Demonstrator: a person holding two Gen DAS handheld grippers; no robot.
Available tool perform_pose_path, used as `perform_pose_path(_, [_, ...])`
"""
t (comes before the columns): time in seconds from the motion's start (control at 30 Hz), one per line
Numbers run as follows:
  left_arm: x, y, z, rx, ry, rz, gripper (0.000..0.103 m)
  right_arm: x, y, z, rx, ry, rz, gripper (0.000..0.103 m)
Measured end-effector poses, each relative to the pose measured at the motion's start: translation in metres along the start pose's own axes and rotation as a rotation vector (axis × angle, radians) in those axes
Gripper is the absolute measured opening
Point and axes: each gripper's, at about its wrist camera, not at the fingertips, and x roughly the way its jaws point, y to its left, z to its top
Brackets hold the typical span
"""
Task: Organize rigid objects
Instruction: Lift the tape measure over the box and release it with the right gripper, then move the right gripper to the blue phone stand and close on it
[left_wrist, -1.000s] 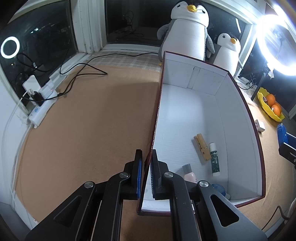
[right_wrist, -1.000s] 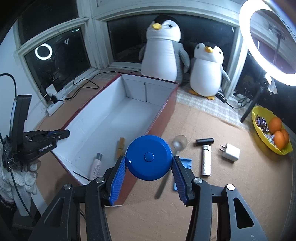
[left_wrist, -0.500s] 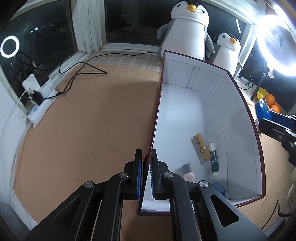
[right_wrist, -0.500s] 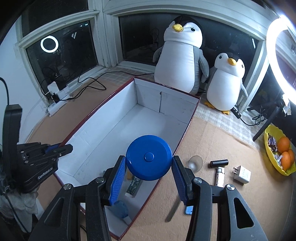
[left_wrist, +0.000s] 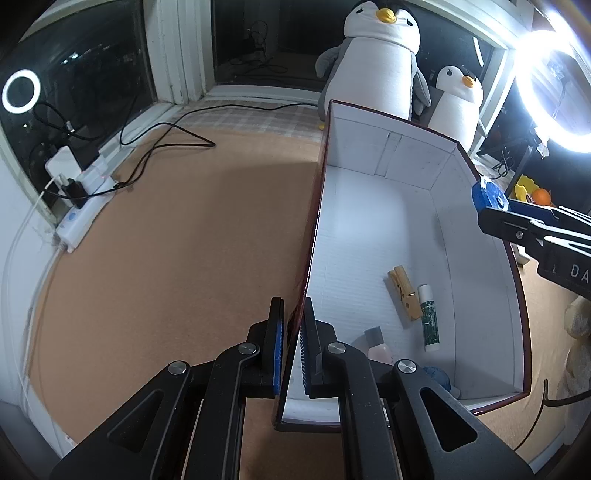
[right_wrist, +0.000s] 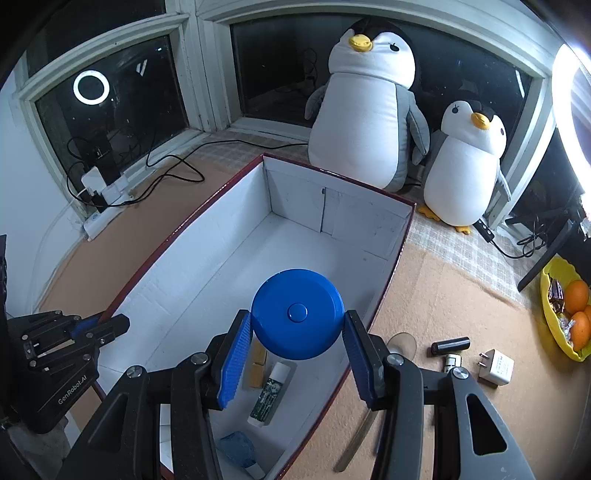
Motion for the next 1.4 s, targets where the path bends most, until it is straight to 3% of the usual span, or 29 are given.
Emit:
perform_pose_path(0.97, [-0.001,-0.006,0.001,0.027,0.003,0.024,0.007,-0.046,-0.025,-0.020,0.070,-0.064,-0.041,0.048])
perform_pose_path(1.17, [0.000,-0.007,0.002,0.031,0.006,0.035,0.007,-0.076,-0.062,-0.039,0.130,-0.094,-0.070,0.048])
perform_pose_path(1.4, [0.000,-0.007,0.002,0.025,0.008,0.041,0.007,-0.076,-0.123,-0.077,0.264,-0.029,-0.121,0.048])
